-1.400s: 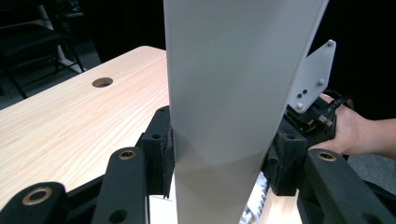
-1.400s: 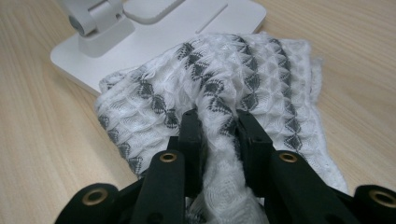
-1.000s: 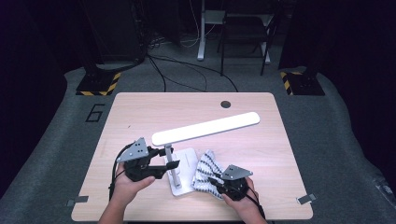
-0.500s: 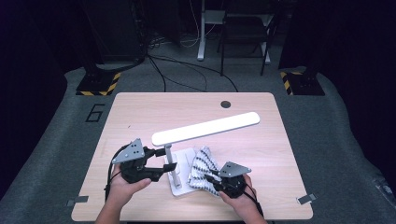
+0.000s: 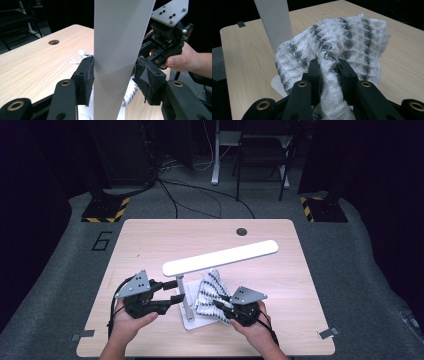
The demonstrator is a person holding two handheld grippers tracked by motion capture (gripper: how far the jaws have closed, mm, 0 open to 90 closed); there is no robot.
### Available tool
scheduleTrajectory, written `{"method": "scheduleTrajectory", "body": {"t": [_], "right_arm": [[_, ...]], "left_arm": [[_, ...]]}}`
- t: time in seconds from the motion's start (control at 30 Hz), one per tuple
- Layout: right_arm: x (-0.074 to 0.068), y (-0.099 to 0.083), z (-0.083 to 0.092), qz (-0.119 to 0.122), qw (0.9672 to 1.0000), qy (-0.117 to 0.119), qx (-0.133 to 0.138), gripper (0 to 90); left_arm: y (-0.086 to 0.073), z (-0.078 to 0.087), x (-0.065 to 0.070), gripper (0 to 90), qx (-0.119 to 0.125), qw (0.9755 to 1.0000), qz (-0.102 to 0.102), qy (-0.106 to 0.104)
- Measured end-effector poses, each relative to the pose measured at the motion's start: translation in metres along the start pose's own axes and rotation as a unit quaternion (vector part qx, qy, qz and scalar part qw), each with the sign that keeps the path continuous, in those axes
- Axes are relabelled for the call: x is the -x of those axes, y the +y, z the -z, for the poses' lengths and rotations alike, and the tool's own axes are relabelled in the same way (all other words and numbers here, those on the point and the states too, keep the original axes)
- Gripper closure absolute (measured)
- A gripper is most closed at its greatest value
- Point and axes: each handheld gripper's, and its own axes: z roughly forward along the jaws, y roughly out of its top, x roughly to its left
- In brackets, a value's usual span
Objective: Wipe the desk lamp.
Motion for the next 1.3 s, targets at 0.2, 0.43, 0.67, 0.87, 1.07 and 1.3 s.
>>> {"method": "scheduleTrajectory", "body": {"t": [0.2,0.43,0.67,0.87,1.07,1.3], "right_arm": [[0.000,0.009,0.000,-0.011,0.9997,0.011,0.017,74.7],[-0.007,0.026,0.002,0.004,0.9988,0.020,0.044,74.7],[-0.011,0.043,0.008,0.027,0.9973,0.018,0.066,74.7],[-0.008,0.049,0.019,0.024,0.9966,0.016,0.078,74.8],[-0.012,0.056,0.020,0.027,0.9952,0.030,0.089,74.8],[-0.017,0.058,0.002,0.035,0.9952,0.048,0.078,74.8]], "left_arm": [[0.000,0.002,0.000,52.4,0.001,1.0000,0.002,0.000],[0.003,0.008,0.004,56.0,0.001,1.0000,-0.007,0.003],[0.005,0.015,0.003,56.8,0.008,0.9999,-0.012,0.009],[0.002,0.013,0.000,56.7,0.005,0.9998,-0.002,0.020],[0.000,0.012,-0.002,56.7,0.001,0.9996,-0.002,0.027],[-0.001,0.012,-0.004,55.8,0.003,0.9996,0.004,0.029]]}}
